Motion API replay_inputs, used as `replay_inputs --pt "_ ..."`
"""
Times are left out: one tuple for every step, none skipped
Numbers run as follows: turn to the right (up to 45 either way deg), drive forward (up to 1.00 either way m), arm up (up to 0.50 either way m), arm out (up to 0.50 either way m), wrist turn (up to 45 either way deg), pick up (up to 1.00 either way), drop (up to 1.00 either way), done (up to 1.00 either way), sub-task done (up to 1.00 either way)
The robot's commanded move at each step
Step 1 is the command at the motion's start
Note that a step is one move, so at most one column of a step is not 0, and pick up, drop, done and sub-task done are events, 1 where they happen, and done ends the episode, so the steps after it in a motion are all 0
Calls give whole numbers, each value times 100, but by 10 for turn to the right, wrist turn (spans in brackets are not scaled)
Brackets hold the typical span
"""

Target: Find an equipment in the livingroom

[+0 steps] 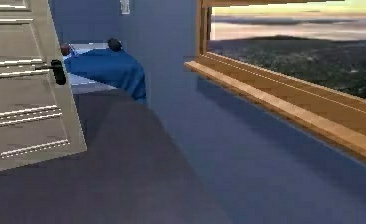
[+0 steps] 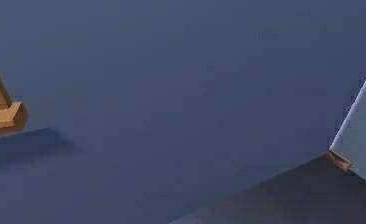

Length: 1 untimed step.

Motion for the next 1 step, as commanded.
replay_inputs --pt "0 15 0 0 0 0 0 0 0"
